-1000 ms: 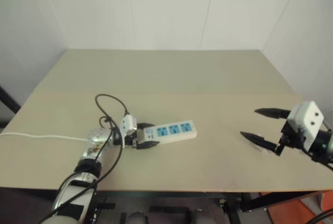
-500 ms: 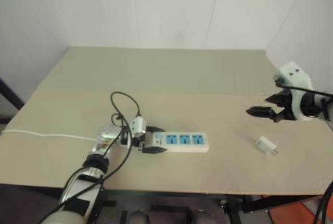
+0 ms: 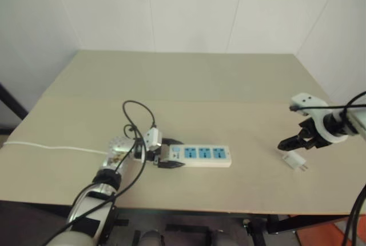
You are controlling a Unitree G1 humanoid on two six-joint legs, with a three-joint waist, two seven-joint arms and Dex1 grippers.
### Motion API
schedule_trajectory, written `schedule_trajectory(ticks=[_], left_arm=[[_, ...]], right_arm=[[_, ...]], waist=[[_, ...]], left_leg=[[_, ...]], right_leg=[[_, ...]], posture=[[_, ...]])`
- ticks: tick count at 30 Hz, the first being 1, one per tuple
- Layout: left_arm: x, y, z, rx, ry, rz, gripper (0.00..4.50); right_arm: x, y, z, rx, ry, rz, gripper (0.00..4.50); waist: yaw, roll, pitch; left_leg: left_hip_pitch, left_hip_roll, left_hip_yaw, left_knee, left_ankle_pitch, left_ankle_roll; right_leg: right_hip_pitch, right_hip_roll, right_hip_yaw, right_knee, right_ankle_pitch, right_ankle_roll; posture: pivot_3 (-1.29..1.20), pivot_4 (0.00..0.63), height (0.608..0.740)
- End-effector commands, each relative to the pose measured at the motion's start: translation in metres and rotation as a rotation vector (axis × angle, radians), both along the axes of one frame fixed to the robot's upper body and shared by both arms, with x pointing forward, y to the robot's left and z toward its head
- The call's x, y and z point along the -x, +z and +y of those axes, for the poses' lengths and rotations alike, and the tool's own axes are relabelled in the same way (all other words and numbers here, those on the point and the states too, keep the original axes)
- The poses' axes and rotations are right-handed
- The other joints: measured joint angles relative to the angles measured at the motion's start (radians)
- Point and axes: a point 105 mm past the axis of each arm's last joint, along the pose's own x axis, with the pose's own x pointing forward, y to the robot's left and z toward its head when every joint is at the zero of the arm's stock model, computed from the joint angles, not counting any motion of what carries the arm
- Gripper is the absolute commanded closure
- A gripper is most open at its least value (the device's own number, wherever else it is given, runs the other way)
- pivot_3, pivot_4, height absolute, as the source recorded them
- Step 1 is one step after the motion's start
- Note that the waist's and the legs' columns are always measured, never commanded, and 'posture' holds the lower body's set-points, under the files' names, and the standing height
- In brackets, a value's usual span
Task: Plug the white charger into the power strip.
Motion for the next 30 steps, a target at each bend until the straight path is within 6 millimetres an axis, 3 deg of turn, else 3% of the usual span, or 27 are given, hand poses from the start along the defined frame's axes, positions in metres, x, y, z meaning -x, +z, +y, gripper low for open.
schedule_trajectory(ticks=[1,9,25,28,30], left_arm=[[0.012,-0.022,-0.003,-0.059,-0.034,0.075,1.21],[0.015,-0.022,-0.001,-0.054,-0.035,0.088,1.21],[0.018,-0.023,0.004,-0.065,-0.019,0.091,1.21],[0.018,-0.023,0.005,-0.066,-0.017,0.091,1.21],[0.018,-0.023,0.005,-0.066,-0.015,0.092,1.21]], right_arm=[[-0.004,0.000,-0.007,0.045,0.032,-0.011,0.00],[-0.009,-0.028,-0.017,0.095,0.071,0.073,0.00],[-0.017,-0.055,-0.016,0.093,0.095,0.121,0.00],[-0.018,-0.058,-0.014,0.090,0.099,0.123,0.54],[-0.018,-0.059,-0.013,0.088,0.101,0.125,1.22]], waist=[[0.000,0.000,0.000],[-0.005,0.001,0.000],[-0.011,0.001,0.000],[-0.012,0.001,-0.001],[-0.013,0.001,-0.001]], left_leg=[[0.000,0.000,0.000,0.000,0.000,0.000],[-0.004,0.000,0.001,0.002,0.000,0.000],[-0.003,0.000,0.001,0.002,0.000,0.000],[-0.002,0.000,0.001,0.002,0.000,0.000],[-0.002,0.000,0.001,0.002,0.000,0.000]], right_leg=[[0.000,0.000,0.000,0.000,0.000,0.000],[-0.006,0.000,0.002,0.004,0.000,0.001],[-0.006,0.000,0.002,0.006,-0.001,0.001],[-0.006,0.000,0.003,0.006,-0.001,0.001],[-0.006,0.000,0.003,0.006,-0.001,0.001]], posture=[[0.00,0.150,0.740],[0.00,0.150,0.740],[0.00,0.150,0.740],[0.00,0.150,0.740],[0.00,0.150,0.740]])
